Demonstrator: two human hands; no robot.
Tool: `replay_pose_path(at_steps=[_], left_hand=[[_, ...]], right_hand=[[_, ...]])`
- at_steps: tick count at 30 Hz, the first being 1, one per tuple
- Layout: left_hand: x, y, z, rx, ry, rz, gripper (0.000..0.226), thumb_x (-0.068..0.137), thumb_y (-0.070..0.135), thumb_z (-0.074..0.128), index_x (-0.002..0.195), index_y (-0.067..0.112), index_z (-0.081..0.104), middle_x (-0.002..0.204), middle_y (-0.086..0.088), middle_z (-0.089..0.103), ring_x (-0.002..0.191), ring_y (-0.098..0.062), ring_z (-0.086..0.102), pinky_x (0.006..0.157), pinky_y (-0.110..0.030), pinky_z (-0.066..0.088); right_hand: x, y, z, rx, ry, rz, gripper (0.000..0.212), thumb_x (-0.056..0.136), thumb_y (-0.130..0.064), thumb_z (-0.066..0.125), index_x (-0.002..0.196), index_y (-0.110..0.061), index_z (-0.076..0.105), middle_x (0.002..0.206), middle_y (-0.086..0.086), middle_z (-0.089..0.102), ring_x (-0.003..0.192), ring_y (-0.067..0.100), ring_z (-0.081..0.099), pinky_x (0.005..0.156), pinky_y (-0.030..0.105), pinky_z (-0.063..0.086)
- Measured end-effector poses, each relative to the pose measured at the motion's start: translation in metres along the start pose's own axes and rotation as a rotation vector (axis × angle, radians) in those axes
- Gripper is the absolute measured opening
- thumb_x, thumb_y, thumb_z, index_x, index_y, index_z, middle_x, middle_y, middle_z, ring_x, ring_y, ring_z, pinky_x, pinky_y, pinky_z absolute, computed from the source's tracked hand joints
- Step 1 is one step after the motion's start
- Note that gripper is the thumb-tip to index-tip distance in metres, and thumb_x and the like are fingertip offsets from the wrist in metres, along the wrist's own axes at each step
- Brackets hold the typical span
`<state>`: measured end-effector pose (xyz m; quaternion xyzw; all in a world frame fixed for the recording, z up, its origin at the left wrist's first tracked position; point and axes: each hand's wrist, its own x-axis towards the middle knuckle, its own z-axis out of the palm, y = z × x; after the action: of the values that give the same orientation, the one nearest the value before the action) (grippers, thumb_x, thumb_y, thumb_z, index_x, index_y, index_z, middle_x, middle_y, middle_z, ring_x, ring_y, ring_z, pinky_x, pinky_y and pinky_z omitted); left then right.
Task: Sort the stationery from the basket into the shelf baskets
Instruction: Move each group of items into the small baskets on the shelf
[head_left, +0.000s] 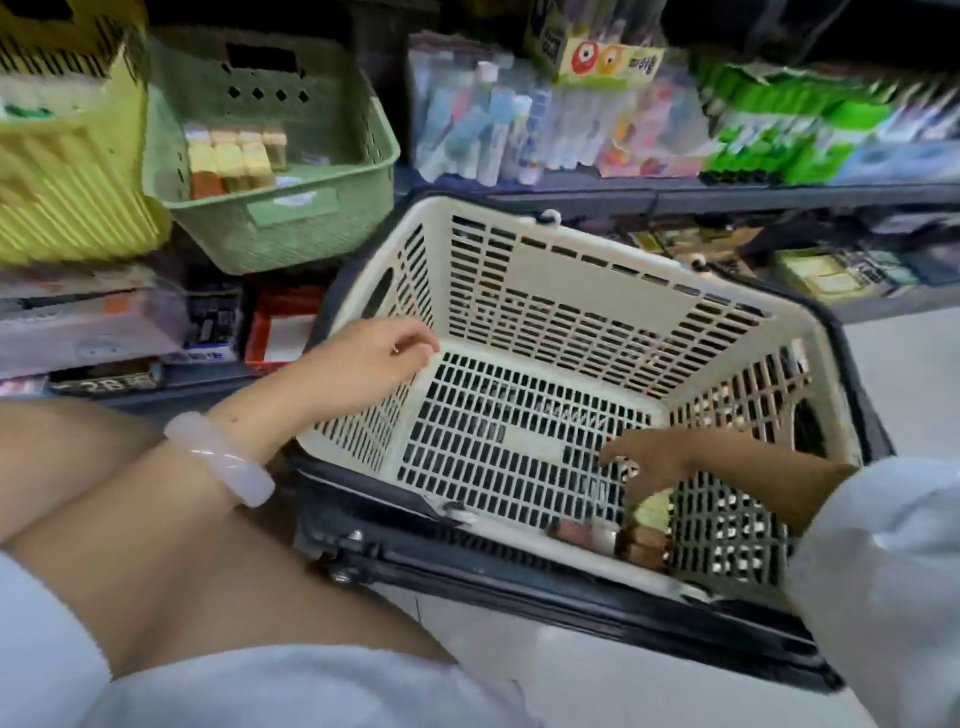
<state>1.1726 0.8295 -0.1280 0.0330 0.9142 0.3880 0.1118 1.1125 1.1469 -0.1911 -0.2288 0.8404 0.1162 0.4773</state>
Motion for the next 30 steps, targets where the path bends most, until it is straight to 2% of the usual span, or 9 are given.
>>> replay_pose_path(at_steps=[3,5,9,12,15,21,24,27,30], left_hand=[[-0.001,0.000,0.005,0.156,0.068,0.019,0.018,0.095,0.027,0.045,0.103,0.025,0.061,0.096,0.002,0.065,0.087,-0.021,0.062,0.073,-0.033,0.048],[0.001,0.000,0.008,0.273,0.093,0.050,0.022,0.095,0.026,0.044,0.109,0.022,0.060,0.095,0.000,0.064,0.085,-0.019,0.059,0.070,-0.028,0.041],[0.002,-0.002,0.010,0.321,0.110,0.062,0.022,0.095,0.025,0.044,0.109,0.019,0.060,0.093,0.002,0.059,0.083,-0.014,0.053,0.070,-0.025,0.034],[0.001,-0.002,0.009,0.329,0.108,0.059,0.021,0.095,0.025,0.044,0.107,0.018,0.060,0.091,-0.001,0.062,0.082,-0.017,0.056,0.070,-0.027,0.037],[-0.001,0.000,0.009,0.325,0.110,0.052,0.022,0.095,0.024,0.044,0.107,0.016,0.060,0.089,-0.006,0.064,0.083,-0.022,0.058,0.072,-0.030,0.042],[-0.002,0.000,0.009,0.314,0.110,0.042,0.023,0.095,0.025,0.043,0.109,0.018,0.059,0.092,-0.004,0.063,0.086,-0.020,0.057,0.074,-0.030,0.043],[-0.002,-0.002,0.009,0.287,0.106,0.034,0.022,0.095,0.027,0.043,0.109,0.021,0.059,0.090,-0.003,0.064,0.083,-0.020,0.059,0.072,-0.031,0.046],[-0.001,-0.001,0.009,0.187,0.104,0.011,0.018,0.095,0.028,0.044,0.104,0.025,0.059,0.088,0.007,0.059,0.078,-0.008,0.055,0.064,-0.023,0.041],[-0.001,0.009,0.008,-0.198,0.100,-0.085,0.018,0.097,0.031,0.040,0.106,0.026,0.054,0.100,0.004,0.061,0.089,-0.010,0.060,0.076,-0.026,0.049]], right_hand=[[0.012,0.014,0.033,-0.060,-0.054,0.022,0.077,0.083,-0.031,0.065,0.145,-0.018,0.021,0.147,0.011,0.024,0.132,0.028,0.031,0.103,0.035,0.033],[0.019,0.019,0.047,-0.154,-0.026,0.021,0.078,0.082,-0.030,0.065,0.145,-0.021,0.020,0.145,0.009,0.020,0.128,0.031,0.033,0.101,0.041,0.039],[0.024,0.021,0.051,-0.209,0.042,-0.012,0.076,0.080,-0.031,0.065,0.142,-0.019,0.022,0.137,0.009,0.026,0.117,0.028,0.041,0.086,0.037,0.043],[0.022,0.021,0.045,-0.189,0.048,-0.015,0.073,0.080,-0.032,0.064,0.140,-0.018,0.026,0.137,0.008,0.029,0.119,0.026,0.037,0.094,0.039,0.043],[0.017,0.023,0.044,-0.218,0.134,0.023,0.065,0.080,-0.035,0.060,0.136,-0.023,0.031,0.136,0.005,0.033,0.123,0.024,0.032,0.100,0.046,0.040],[0.024,0.012,0.063,-0.408,0.226,0.157,0.076,0.079,-0.040,0.061,0.141,-0.022,0.020,0.142,0.010,0.026,0.128,0.033,0.029,0.100,0.052,0.038],[0.021,0.005,0.047,-0.265,0.263,0.121,0.079,0.076,-0.042,0.062,0.140,-0.024,0.020,0.140,0.008,0.027,0.128,0.030,0.030,0.103,0.052,0.035],[0.007,-0.018,0.000,-0.026,0.458,-0.042,0.074,0.074,-0.048,0.062,0.135,-0.023,0.027,0.134,0.003,0.032,0.124,0.023,0.033,0.104,0.044,0.036],[-0.015,-0.063,-0.059,0.229,0.701,-0.294,0.076,0.069,-0.043,0.071,0.130,-0.020,0.031,0.122,-0.001,0.035,0.116,0.018,0.036,0.101,0.034,0.035]])
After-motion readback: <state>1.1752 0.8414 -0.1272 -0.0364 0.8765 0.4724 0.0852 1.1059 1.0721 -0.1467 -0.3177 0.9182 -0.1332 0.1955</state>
